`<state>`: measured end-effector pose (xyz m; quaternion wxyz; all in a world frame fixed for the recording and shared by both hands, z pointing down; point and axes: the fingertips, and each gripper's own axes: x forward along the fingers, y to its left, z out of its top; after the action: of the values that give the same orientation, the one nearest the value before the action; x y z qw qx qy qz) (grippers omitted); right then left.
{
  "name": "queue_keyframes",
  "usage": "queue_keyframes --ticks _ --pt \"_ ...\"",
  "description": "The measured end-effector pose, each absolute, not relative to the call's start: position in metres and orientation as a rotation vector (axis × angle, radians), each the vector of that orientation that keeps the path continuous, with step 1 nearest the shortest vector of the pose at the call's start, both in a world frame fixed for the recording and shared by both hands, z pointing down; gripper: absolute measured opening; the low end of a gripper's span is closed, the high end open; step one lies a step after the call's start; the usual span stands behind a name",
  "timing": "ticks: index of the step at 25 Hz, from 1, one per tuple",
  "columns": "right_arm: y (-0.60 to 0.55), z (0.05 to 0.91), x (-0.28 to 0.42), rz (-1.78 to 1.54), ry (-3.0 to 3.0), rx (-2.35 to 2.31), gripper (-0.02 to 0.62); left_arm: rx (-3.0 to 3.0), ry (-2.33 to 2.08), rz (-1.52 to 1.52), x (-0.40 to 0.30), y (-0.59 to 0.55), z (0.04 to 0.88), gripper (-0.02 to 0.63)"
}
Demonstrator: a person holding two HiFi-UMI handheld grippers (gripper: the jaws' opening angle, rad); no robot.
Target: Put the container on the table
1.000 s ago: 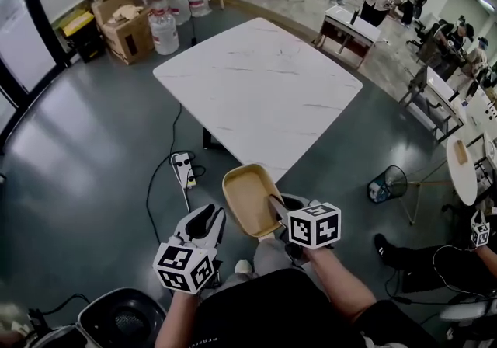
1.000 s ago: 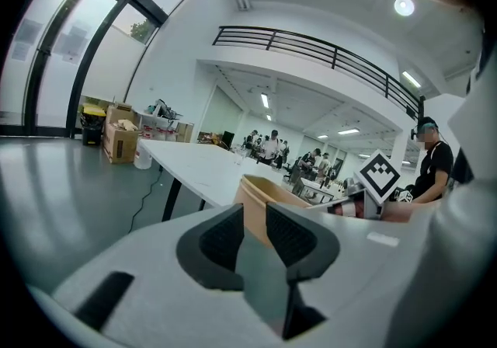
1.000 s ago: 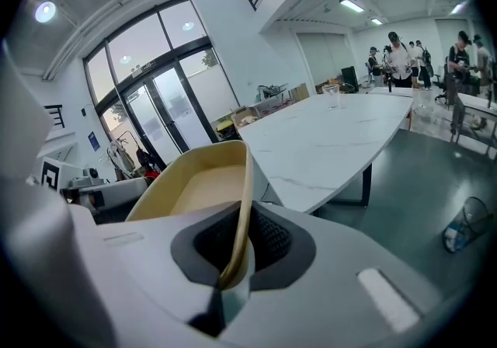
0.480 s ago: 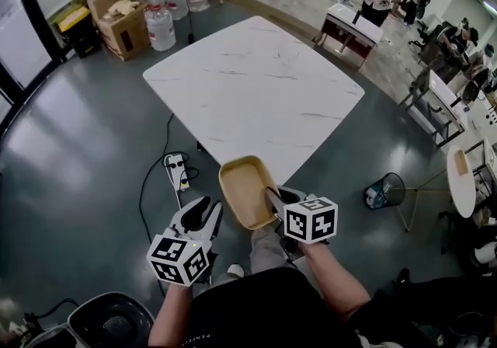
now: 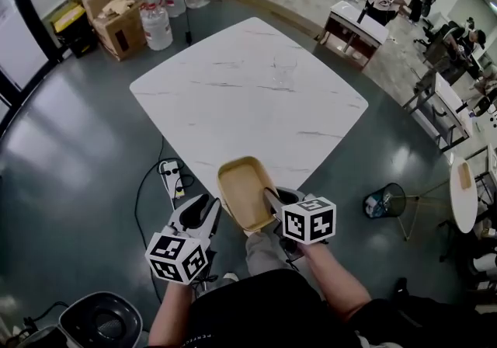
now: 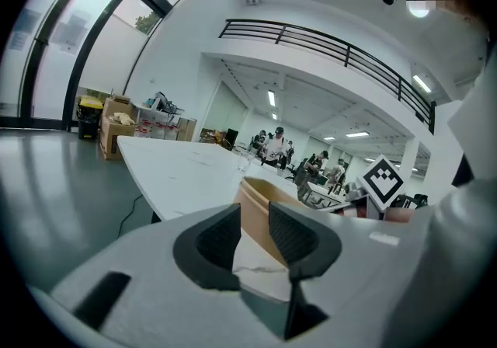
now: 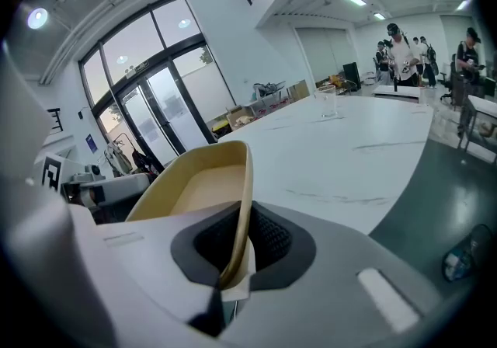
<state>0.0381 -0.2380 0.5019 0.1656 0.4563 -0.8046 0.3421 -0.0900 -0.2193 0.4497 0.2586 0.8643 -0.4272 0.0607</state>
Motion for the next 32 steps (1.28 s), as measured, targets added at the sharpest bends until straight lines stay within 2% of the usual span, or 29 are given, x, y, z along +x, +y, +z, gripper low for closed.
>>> queue_keyframes --ticks 32 --pt "-0.459 0.536 0.075 0.945 -2.284 1.107 0.012 2.215 -1.288 0.204 -0.041 -0.417 0.478 0.112"
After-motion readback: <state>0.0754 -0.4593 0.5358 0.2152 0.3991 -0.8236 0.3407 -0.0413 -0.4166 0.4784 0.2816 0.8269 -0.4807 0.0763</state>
